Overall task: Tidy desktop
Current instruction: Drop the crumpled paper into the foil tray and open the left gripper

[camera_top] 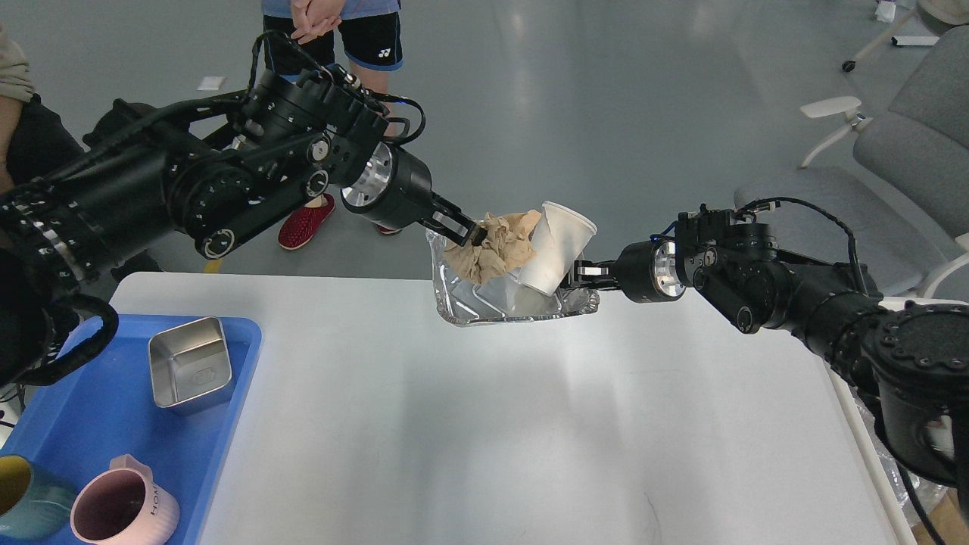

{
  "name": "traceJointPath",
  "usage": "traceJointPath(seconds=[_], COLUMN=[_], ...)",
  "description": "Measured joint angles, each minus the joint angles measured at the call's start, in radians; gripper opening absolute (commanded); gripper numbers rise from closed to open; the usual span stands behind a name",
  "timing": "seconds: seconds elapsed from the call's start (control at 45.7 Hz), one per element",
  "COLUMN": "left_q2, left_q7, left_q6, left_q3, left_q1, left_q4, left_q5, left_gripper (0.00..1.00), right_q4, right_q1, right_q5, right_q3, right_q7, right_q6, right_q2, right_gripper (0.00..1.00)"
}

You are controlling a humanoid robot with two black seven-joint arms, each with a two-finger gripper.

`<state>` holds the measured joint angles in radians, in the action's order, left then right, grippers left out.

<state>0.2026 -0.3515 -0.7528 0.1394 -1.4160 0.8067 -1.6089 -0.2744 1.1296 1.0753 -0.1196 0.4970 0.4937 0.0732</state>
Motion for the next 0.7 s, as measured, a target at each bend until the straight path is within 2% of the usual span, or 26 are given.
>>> traceJointPath(seconds=[0.088,0.131,0.153,0.263,0.394,0.569,0.7], left_q2=[-0.016,-0.02,-0.021,-0.027,-0.027,-0.025,-0.025], left_q7=[0.001,0.001,0.001,0.002,0.004,0.005,0.004], left_q6=[0.017,0.024,0.027,0.035,0.053,0.084,0.087], left_q3=[-0.009,-0.011,-0.012,-0.013,-0.006,-0.011,-0.011], left_q1=[0.012,0.016,0.017,0.019,0.022,0.022,0.023], left_q4=[-0.024,-0.032,-0.035,-0.04,-0.041,-0.042,-0.043], left_q5=[0.001,0.002,0.004,0.014,0.026,0.05,0.054], left_gripper=[0.0,0.04,0.09,0.53,0.77,0.87,0.89], right_q4=[0.0,0.0,0.0,0.002,0.002,0.003,0.003], right_q1=[0.0,0.001,0.001,0.0,-0.002,-0.002,-0.002], right_q5=[0.0,0.0,0.0,0.0,0.0,0.0,0.0], right_q3=[0.0,0.0,0.0,0.0,0.0,0.0,0.0], right_q7=[0.0,0.0,0.0,0.0,0.0,0.0,0.0], right_q6=[0.001,0.001,0.002,0.002,0.001,0.0,0.0], right_q2=[0.004,0.004,0.005,0.006,0.006,0.005,0.006], right_gripper=[0.0,0.0,0.0,0.0,0.0,0.0,0.0])
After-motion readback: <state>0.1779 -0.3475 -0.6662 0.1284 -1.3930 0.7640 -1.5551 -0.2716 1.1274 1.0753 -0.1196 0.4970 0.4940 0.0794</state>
